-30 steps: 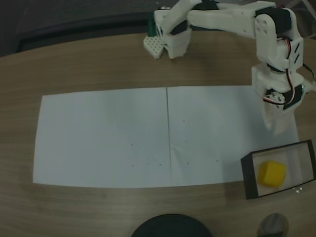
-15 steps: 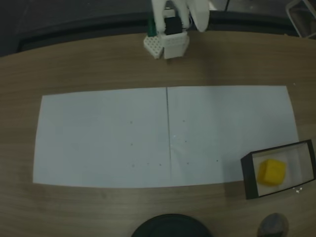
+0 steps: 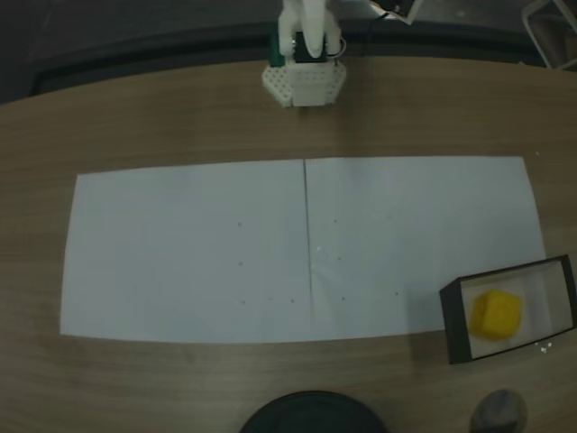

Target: Grab a yellow square and put it in the box.

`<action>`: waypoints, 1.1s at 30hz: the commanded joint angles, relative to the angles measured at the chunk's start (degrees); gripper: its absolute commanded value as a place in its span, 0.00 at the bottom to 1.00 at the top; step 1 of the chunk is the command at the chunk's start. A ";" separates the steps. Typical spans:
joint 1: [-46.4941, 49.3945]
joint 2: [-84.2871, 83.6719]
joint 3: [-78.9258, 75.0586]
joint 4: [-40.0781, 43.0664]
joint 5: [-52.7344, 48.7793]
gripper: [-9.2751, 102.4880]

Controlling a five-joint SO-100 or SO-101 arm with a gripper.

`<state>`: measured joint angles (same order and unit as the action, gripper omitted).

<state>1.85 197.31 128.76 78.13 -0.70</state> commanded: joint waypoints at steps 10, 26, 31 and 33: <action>0.18 1.85 28.48 -20.92 -0.09 0.09; -1.67 1.85 45.53 -12.74 0.35 0.08; -3.25 1.85 43.15 -3.96 0.44 0.08; -3.25 1.85 43.15 -3.96 0.44 0.08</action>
<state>-1.58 197.75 174.90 73.39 -0.70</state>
